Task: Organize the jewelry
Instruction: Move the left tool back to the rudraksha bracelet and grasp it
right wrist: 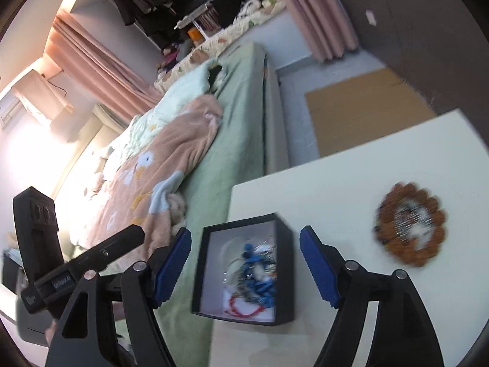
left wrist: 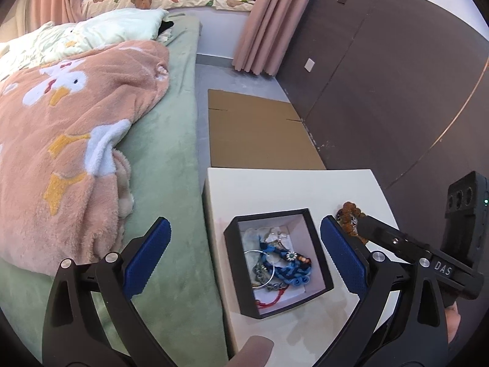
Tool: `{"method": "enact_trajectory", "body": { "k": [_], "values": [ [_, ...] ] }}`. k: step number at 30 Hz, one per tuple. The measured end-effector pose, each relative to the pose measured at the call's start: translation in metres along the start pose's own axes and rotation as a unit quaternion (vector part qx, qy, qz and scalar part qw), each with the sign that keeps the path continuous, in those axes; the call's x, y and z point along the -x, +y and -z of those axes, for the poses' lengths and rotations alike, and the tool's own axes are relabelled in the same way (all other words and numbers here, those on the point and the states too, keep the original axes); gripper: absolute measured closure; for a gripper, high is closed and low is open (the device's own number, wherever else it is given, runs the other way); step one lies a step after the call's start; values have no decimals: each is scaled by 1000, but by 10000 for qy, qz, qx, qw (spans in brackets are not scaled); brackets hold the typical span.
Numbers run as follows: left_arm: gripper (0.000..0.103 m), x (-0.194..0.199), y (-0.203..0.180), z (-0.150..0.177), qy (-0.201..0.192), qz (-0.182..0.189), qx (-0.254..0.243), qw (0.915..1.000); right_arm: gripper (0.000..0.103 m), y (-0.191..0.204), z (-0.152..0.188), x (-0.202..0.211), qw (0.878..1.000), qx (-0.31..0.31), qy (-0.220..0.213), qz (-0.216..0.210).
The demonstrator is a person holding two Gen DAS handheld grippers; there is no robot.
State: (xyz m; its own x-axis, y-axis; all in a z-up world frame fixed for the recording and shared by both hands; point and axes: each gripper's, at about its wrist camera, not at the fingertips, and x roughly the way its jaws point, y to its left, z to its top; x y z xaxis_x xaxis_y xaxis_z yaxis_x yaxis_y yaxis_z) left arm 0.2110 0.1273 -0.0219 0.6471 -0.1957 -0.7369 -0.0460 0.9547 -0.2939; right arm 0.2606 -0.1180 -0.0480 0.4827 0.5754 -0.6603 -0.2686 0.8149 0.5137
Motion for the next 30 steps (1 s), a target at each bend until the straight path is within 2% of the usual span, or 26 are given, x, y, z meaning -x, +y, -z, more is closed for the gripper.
{"method": "enact_trajectory", "body": {
  "k": [4, 8, 11, 15, 19, 30],
  "values": [
    [5, -1, -15, -1, -35, 32, -124, 9999, 30, -18, -2, 15, 9998, -99, -59, 153],
    [5, -6, -32, 1, 2, 57, -282, 9996, 24, -38, -4, 30, 9991, -272, -98, 313],
    [5, -10, -43, 0, 33, 113, -343, 9993, 15, -53, -5, 39, 9981, -433, -168, 411],
    [5, -18, -60, 1, 76, 218, -424, 9988, 11, -69, -7, 48, 9967, -600, -191, 513],
    [5, -27, -84, 2, 150, 376, -562, 9976, 10, -85, -8, 56, 9953, -771, -190, 558],
    [5, -63, -131, 7, 429, 556, -632, 9955, 8, -126, -7, 82, 9891, -942, -296, 1092]
  ]
}}
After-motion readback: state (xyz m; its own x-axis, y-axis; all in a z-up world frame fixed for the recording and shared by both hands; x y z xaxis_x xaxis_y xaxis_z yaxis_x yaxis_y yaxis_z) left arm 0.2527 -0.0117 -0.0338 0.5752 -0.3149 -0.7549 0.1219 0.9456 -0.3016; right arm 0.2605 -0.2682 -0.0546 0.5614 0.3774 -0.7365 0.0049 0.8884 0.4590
